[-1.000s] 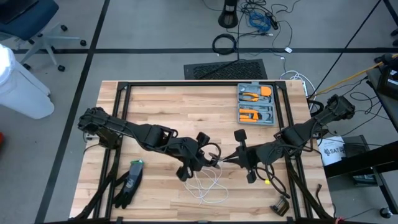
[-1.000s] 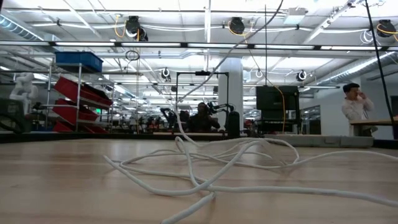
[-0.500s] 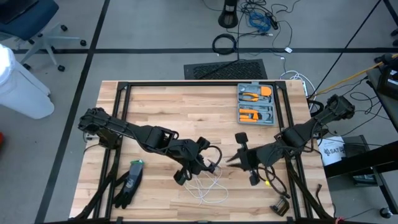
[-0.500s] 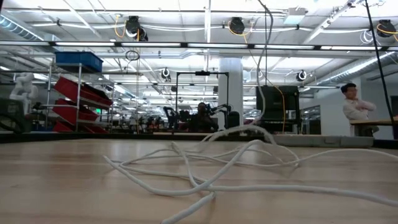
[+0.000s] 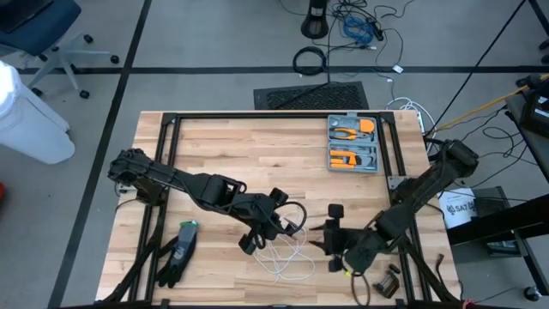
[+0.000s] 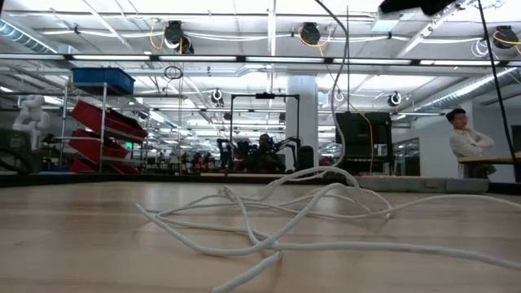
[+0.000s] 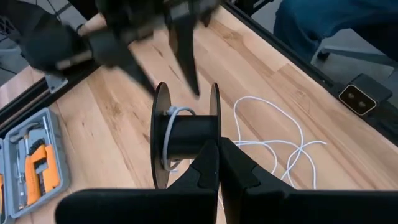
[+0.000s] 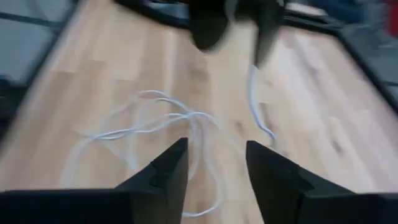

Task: Coil cords
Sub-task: Coil the white wire onto the spool

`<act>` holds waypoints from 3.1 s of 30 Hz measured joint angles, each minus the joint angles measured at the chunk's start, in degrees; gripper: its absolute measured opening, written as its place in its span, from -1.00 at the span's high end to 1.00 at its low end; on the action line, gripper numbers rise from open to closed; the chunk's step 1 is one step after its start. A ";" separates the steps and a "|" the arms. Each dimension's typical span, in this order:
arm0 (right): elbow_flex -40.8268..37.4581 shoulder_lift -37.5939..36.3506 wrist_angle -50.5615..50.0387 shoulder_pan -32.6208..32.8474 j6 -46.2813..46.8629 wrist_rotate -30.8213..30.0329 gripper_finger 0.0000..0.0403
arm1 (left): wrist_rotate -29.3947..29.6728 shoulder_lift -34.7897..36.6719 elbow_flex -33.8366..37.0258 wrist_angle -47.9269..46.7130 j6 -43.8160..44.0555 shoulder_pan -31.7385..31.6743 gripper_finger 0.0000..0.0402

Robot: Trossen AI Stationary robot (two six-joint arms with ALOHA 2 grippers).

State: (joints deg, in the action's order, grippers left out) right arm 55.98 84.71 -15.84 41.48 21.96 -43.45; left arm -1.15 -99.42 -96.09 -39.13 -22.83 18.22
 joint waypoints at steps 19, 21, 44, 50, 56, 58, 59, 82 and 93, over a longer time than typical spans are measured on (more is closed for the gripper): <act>-10.62 12.77 28.47 -6.78 -2.93 -4.37 0.35 | 1.68 0.07 -0.11 0.47 -0.56 1.35 1.00; -10.62 13.11 28.59 -7.26 -2.92 -5.11 0.39 | 1.67 0.07 -0.11 0.47 -0.55 1.35 1.00; -10.63 12.12 27.61 -5.76 -1.60 -7.47 1.00 | 2.56 0.15 -0.13 -0.52 -0.07 1.42 1.00; -10.61 4.33 27.67 -1.10 -4.81 -7.71 1.00 | 6.19 0.15 -0.15 -2.86 -0.91 1.44 1.00; -7.86 -1.89 27.37 1.12 -13.12 -8.39 1.00 | 7.70 0.15 -0.15 -2.18 -6.29 1.67 1.00; -6.04 -3.00 26.17 1.45 -16.60 -8.99 1.00 | 7.77 0.15 -0.15 -1.89 -6.99 1.99 1.00; -5.23 -3.45 25.43 1.43 -18.22 -8.97 1.00 | 7.75 0.15 -0.15 -1.67 -7.66 2.29 1.00; 8.27 -3.69 20.38 -2.38 -32.33 -5.54 1.00 | 4.11 -1.34 -0.20 4.73 -13.73 6.16 1.00; 8.31 -2.46 20.11 -4.96 -27.46 4.47 1.00 | 2.29 -2.73 -0.22 9.08 -16.74 5.06 1.00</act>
State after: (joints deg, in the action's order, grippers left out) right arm 64.29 82.25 4.27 36.52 -5.50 -38.99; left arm 1.15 -102.15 -96.31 -30.05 -39.57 23.28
